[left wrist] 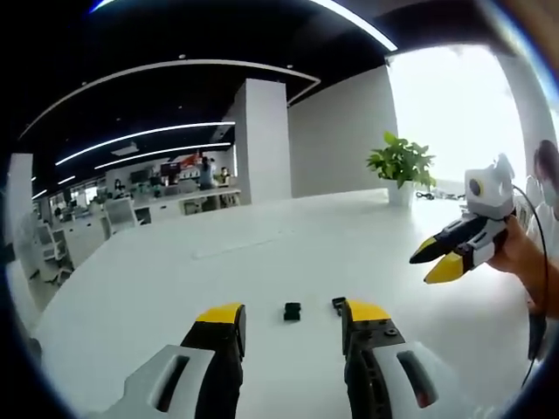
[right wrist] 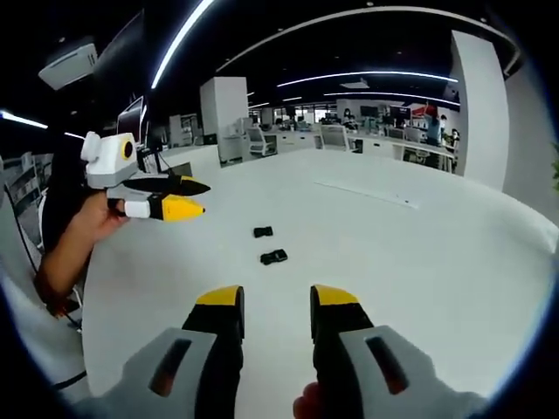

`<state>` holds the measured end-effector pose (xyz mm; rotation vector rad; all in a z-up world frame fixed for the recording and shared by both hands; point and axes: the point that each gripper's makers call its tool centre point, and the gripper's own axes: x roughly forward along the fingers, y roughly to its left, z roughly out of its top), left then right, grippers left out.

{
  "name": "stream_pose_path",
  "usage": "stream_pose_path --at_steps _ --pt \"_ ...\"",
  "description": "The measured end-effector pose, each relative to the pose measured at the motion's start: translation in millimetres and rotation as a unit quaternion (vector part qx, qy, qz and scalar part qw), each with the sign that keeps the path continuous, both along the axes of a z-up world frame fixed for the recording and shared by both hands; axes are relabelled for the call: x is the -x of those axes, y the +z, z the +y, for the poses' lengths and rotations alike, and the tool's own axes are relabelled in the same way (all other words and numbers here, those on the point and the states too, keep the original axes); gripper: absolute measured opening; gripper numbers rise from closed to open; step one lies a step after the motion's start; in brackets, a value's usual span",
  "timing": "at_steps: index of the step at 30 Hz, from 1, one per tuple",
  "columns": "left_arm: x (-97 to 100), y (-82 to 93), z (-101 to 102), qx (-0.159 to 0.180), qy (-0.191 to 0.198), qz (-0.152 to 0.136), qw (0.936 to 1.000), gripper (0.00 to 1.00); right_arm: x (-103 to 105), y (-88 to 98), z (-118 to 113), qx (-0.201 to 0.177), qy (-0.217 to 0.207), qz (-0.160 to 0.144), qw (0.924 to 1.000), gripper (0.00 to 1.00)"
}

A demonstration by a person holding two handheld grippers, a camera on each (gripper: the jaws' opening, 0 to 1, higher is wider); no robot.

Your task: Snap the two parts of the plastic buckle together until the buckle closes and remains connected.

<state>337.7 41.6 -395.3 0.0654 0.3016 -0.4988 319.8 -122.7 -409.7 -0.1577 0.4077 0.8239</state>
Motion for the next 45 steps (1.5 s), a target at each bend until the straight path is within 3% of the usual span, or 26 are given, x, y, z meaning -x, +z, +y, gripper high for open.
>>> stream_pose_path --at_steps 27,30,32,45 --pt "-14.6 -6.4 -6 -0.012 -0.002 0.013 0.9998 0.44 -14 2.8 0 0.014 0.008 -0.004 0.9999 0.29" --pt "-15.6 -9.3 -7 -0.012 -0.006 0.020 0.9997 0.44 -16 2.4 0 0.018 0.011 -0.002 0.9998 0.29" --pt "-13.5 -13.0 -12 0.002 -0.016 0.040 0.9991 0.44 -16 1.7 1 0.020 0.013 0.000 0.9997 0.29" --pt "-20.5 -19.5 -8 -0.002 -0.009 0.046 0.9989 0.41 -20 5.4 0 0.028 0.021 0.000 0.9994 0.29"
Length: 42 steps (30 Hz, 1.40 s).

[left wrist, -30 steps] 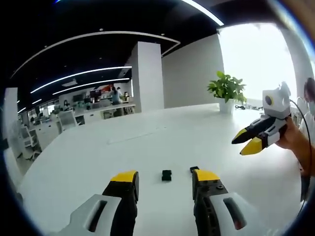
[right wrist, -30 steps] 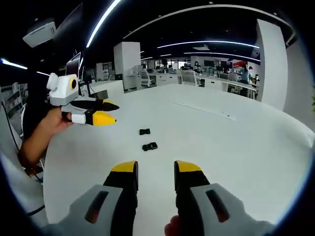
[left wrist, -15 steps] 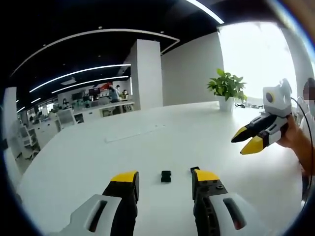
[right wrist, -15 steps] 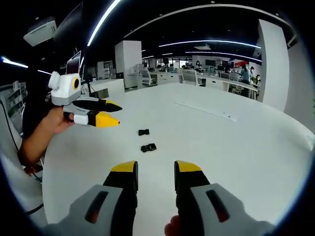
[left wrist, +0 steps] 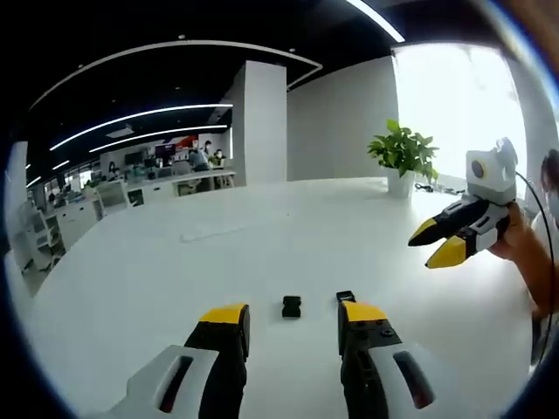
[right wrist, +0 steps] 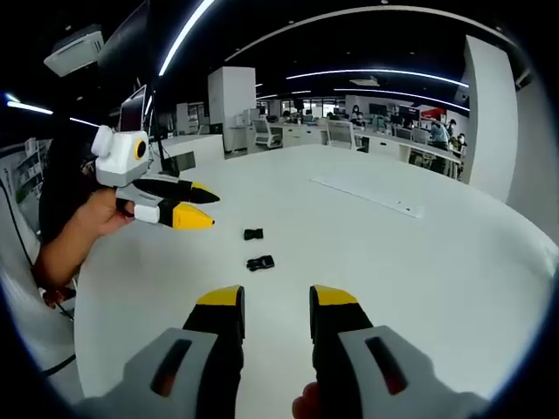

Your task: Snap the two parts of the plastic buckle together until the buckle closes and remains connected.

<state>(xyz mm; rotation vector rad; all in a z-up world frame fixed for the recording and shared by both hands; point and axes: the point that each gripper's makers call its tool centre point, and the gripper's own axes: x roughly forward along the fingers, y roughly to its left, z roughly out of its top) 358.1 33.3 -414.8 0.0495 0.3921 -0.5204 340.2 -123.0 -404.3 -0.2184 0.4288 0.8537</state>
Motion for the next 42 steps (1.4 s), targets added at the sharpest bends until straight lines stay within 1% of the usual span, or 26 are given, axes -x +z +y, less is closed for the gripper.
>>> stream_pose_path --at_steps 3,6,8,15,20,31,36,42 --pt "-0.9 -2.3 0 -0.002 -0.001 0.003 1.0000 0.41 -1 0.3 1 -0.003 0.001 0.001 1.0000 0.29" --pt "0.2 -3.0 -4 0.016 -0.010 0.014 0.9997 0.41 -2 0.9 4 -0.004 0.002 0.000 1.0000 0.29" --pt "0.0 -3.1 -5 0.019 -0.013 0.017 0.9996 0.41 -4 0.5 5 -0.004 0.004 0.000 1.0000 0.29" --pt "-5.6 -7.0 -6 0.007 -0.012 0.022 0.9997 0.39 -8 -2.7 7 -0.002 0.010 0.007 0.9999 0.29" --pt "-9.8 -9.2 -3 -0.003 -0.007 0.023 0.9997 0.39 -6 -3.7 10 -0.008 0.015 0.010 0.9998 0.29" --pt "-16.9 -18.9 -11 -0.014 -0.010 0.030 0.9994 0.37 -9 -10.0 7 -0.021 0.010 0.015 0.9996 0.29" --pt "-18.2 -22.5 -10 -0.025 -0.008 0.032 0.9991 0.37 -9 -8.8 6 -0.024 0.009 0.012 0.9996 0.29" --pt "-19.1 -26.4 -14 -0.029 -0.010 0.037 0.9989 0.37 -9 -9.7 7 -0.032 0.011 0.016 0.9993 0.29"
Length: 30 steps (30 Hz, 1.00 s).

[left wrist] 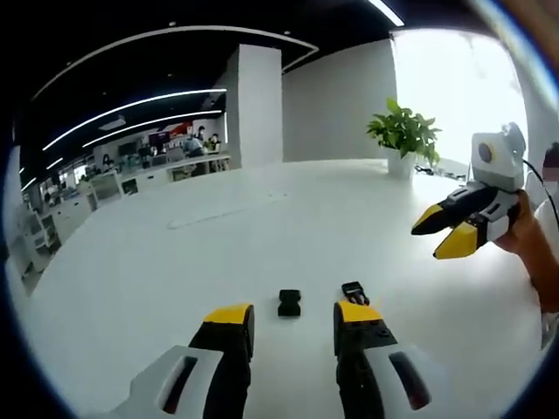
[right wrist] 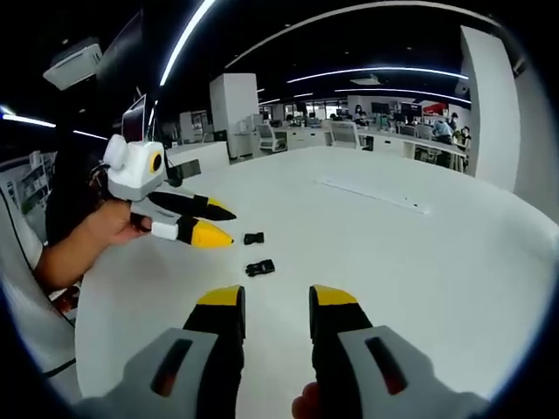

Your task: Snap the two parts of the plastic buckle together until the buckle closes and remains connected.

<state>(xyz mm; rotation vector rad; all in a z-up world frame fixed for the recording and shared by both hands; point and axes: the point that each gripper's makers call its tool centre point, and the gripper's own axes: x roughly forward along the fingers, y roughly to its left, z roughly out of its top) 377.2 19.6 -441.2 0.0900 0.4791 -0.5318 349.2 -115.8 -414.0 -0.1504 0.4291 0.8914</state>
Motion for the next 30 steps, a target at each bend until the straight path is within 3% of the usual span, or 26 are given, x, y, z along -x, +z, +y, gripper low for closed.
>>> stream_pose_path --at_steps 30 --pt "-3.0 -17.0 -9 -0.014 0.001 0.024 0.9996 0.27 2 1.0 1 -0.005 0.004 -0.015 0.9999 0.29"
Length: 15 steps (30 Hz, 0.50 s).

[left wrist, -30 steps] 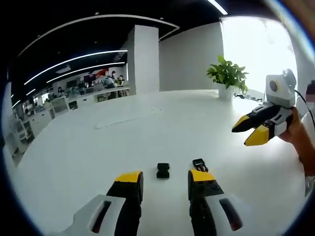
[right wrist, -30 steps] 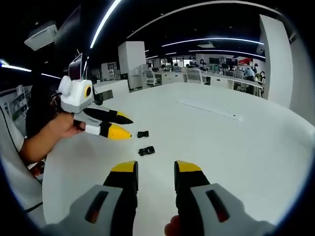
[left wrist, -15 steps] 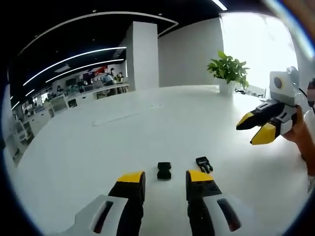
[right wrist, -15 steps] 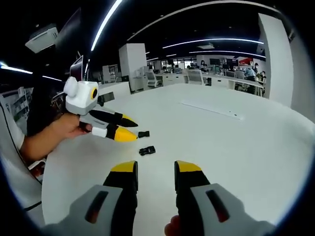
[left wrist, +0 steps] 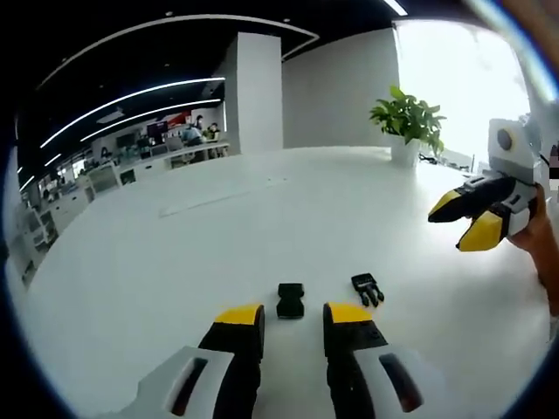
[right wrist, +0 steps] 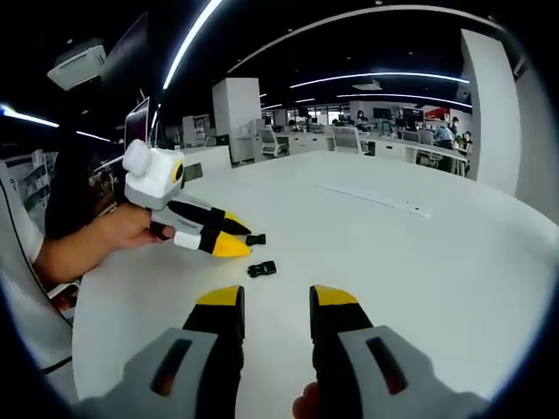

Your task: Snap the two parts of the plastic buckle together until the buckle closes and remains connected.

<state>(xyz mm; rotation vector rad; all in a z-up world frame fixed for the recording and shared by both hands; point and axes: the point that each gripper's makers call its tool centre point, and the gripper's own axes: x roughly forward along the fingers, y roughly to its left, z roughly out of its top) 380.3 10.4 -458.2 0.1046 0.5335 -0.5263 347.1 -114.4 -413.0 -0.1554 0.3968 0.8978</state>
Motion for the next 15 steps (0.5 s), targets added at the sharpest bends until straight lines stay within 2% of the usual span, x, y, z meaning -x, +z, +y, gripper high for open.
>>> stream_pose_path --at_steps 12,15 --pt "4.5 2.0 -2.6 0.007 0.005 -0.006 0.9999 0.23 3.7 -1.0 5.4 0.001 0.005 0.000 1.0000 0.29" --pt "-0.2 1.2 -1.8 0.008 0.006 -0.005 0.9999 0.23 4.1 -1.5 6.2 0.002 0.006 0.000 1.0000 0.29"
